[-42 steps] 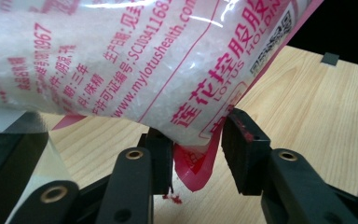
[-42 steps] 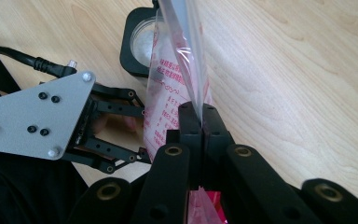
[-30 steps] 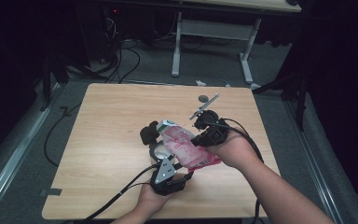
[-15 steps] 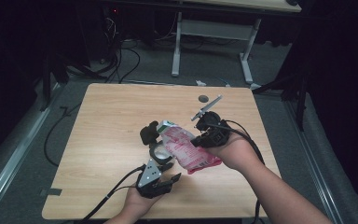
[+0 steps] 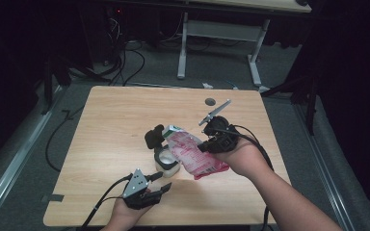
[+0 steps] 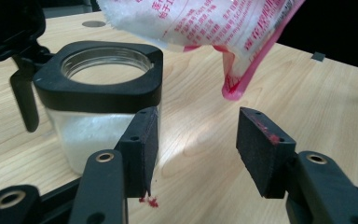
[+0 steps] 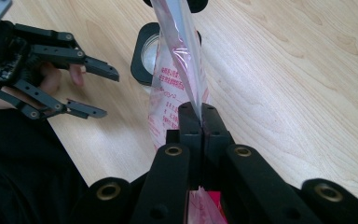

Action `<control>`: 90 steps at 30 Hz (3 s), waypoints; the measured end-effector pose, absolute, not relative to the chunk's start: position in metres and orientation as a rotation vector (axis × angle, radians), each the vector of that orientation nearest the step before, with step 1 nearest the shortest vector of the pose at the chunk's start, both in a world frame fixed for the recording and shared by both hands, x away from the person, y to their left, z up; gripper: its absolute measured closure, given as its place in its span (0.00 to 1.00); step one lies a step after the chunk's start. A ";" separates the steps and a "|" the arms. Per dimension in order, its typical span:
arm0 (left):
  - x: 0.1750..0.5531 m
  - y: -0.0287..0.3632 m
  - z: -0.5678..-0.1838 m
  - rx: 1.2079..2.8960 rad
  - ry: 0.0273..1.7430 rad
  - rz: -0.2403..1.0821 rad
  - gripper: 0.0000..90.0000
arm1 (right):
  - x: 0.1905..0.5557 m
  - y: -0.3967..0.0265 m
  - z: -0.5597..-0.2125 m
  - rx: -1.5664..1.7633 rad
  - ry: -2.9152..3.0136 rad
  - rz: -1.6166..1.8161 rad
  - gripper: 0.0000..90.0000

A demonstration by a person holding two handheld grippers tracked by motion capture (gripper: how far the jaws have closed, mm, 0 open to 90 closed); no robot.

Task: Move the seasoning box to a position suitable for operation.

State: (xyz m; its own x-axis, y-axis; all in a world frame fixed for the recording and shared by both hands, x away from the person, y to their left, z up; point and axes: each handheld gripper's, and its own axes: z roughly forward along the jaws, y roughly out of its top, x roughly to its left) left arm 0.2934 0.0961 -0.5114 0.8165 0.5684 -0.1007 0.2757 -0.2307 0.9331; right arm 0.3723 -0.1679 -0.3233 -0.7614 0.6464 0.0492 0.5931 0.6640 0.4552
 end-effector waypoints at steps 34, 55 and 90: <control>0.318 0.178 -0.517 1.746 0.857 0.431 0.52 | 0.376 -0.201 -0.329 1.113 2.688 0.686 1.00; 0.318 0.183 -0.513 1.731 0.874 0.440 0.52 | 0.379 -0.251 -0.348 1.247 2.572 0.712 1.00; 0.326 0.216 -0.511 1.703 0.977 0.537 0.53 | 0.350 -0.306 -0.376 1.287 2.281 1.107 1.00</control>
State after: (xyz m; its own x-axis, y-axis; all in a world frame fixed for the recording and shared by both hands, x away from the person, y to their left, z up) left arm 0.3265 0.2156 -0.5107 0.5657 0.8173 -0.1093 0.3454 -0.1145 0.9314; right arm 0.3501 -0.3061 -0.3760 -0.5554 0.8244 0.1088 0.5956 0.3031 0.7439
